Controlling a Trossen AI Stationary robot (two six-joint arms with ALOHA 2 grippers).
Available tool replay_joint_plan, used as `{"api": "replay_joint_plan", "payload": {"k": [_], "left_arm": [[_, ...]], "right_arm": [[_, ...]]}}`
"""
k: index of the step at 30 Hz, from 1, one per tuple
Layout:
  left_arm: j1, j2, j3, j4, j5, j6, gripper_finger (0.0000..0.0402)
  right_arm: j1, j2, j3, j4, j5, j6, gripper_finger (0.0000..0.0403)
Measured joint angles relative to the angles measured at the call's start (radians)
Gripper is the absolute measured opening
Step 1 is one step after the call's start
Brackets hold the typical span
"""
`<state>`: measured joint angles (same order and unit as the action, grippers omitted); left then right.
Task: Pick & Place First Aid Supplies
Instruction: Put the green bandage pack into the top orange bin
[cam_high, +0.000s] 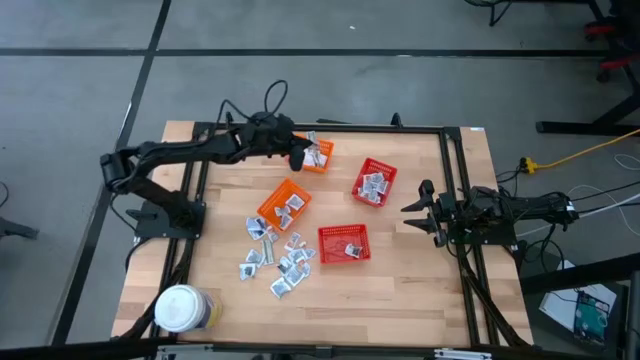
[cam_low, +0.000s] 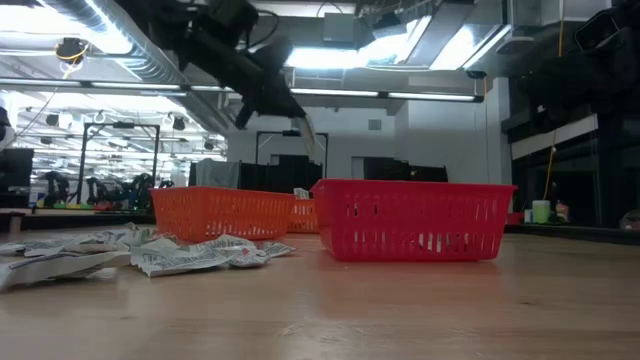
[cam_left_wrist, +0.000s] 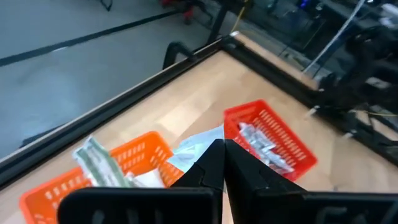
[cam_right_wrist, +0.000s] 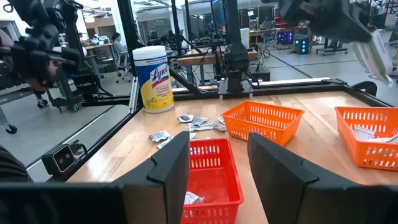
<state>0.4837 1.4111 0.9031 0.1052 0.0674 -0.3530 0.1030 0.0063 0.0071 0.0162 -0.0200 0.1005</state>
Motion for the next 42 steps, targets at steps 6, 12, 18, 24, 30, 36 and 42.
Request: {"api": "replay_joint_plan", "payload": {"k": [6,12,18,24,30,36,42], "left_arm": [[0.005,0.048,0.000,0.000,-0.007,0.000,0.0005],[0.002,0.052,0.000,0.000,-0.052,0.065,0.0006],[0.004,0.043,0.000,0.000,-0.050,0.078,0.0025],[0.004,0.043,0.000,0.001,-0.050,0.078,0.0082],[0.005,0.006,0.000,0.004,-0.003,0.085,0.0128],[-0.033,-0.085,0.000,0.001,0.058,0.161,0.0135],[-0.127,-0.192,0.000,-0.055,0.000,0.232,0.0122]], "right_arm": [[0.000,0.000,0.000,0.000,0.000,0.000,0.0163],[0.000,0.000,0.000,0.000,0.000,0.000,0.0163],[0.000,0.000,0.000,0.000,0.000,0.000,0.0163],[0.000,0.000,0.000,0.000,0.000,0.000,0.0163],[0.000,0.000,0.000,0.000,0.000,0.000,0.0163],[0.000,0.000,0.000,0.000,0.000,0.000,0.0163],[0.000,0.000,0.000,0.000,0.000,0.000,0.0163]]}}
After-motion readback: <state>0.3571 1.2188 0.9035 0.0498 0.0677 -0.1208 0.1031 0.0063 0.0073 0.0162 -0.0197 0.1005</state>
